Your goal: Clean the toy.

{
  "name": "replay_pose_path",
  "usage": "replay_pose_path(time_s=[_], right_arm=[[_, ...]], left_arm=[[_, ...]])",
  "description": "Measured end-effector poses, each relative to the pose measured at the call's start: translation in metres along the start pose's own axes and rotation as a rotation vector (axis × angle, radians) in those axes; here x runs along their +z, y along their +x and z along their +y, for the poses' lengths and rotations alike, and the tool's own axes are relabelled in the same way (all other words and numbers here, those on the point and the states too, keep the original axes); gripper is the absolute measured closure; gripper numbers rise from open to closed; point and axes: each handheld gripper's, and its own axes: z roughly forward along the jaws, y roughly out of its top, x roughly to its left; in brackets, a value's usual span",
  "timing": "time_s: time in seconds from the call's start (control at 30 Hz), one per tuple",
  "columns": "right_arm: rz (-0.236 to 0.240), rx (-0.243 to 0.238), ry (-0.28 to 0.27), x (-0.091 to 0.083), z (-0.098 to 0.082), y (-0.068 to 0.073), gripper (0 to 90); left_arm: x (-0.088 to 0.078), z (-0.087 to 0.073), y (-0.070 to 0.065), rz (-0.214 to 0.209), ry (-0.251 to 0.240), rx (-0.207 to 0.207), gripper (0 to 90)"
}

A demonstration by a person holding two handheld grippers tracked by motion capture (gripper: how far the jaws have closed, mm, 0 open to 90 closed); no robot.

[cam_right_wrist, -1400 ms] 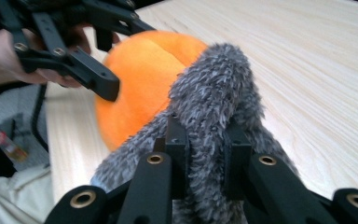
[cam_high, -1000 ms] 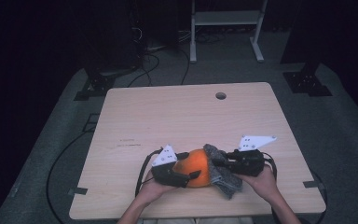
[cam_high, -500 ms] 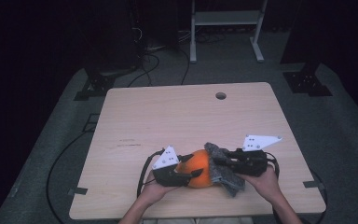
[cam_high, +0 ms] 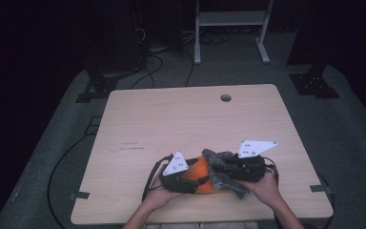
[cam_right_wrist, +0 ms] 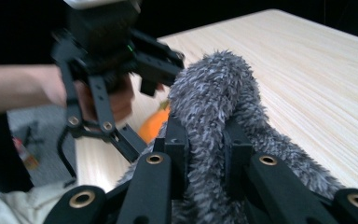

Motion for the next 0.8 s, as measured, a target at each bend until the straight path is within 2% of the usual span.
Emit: replay_pose_path(time_s=[0.07, 0.13, 0.2, 0.27, 0.33, 0.4, 0.43, 0.5, 0.57, 0.6, 0.63, 0.67, 0.7, 0.8], right_arm=[[-0.025, 0.02, 0.017, -0.001, -0.006, -0.009, 76.2], [-0.037, 0.069, 0.017, -0.005, -0.013, -0.019, 76.2], [-0.067, 0.074, 0.032, -0.01, -0.015, -0.022, 76.2], [-0.051, 0.076, 0.006, -0.013, -0.011, -0.018, 76.2], [-0.01, 0.039, -0.023, -0.012, -0.002, -0.007, 76.1], [-0.001, 0.005, -0.024, -0.009, 0.004, 0.003, 75.8], [0.004, 0.006, -0.028, -0.008, 0.005, 0.003, 75.8], [-0.013, 0.015, -0.004, -0.006, 0.001, -0.001, 75.8], [-0.035, 0.06, 0.051, 0.001, -0.01, -0.012, 75.8], [-0.045, 0.081, 0.086, 0.007, -0.017, -0.018, 75.8], [-0.037, 0.098, 0.086, 0.007, -0.02, -0.02, 75.8], [-0.031, 0.103, 0.078, 0.006, -0.019, -0.021, 75.8], [-0.036, 0.084, 0.064, 0.004, -0.015, -0.018, 75.8], [0.018, 0.06, -0.008, -0.001, -0.003, -0.005, 75.7]], left_arm=[[-0.003, 0.0, 0.003, -0.017, -0.017, -0.019, 33.2], [-0.002, -0.001, 0.004, -0.023, -0.023, -0.033, 30.5], [0.001, 0.0, 0.002, -0.019, -0.019, -0.029, 28.5], [0.003, 0.002, -0.002, -0.001, -0.011, -0.002, 32.4], [0.001, 0.005, -0.004, -0.011, -0.028, -0.009, 37.2], [-0.005, 0.008, -0.003, -0.016, -0.036, 0.0, 38.4], [-0.009, 0.009, -0.002, -0.017, -0.048, -0.001, 38.5], [-0.013, 0.009, 0.0, -0.024, -0.064, -0.016, 38.9], [-0.012, 0.007, 0.003, -0.014, -0.038, -0.017, 37.2], [-0.01, 0.006, 0.003, -0.013, -0.023, -0.021, 33.5], [-0.008, 0.005, 0.003, -0.01, -0.014, -0.016, 32.0], [-0.008, 0.004, 0.002, 0.001, -0.008, 0.0, 31.2], [-0.008, 0.005, 0.001, 0.003, 0.0, 0.01, 31.3], [-0.008, 0.005, 0.002, 0.005, 0.004, 0.001, 32.0]])
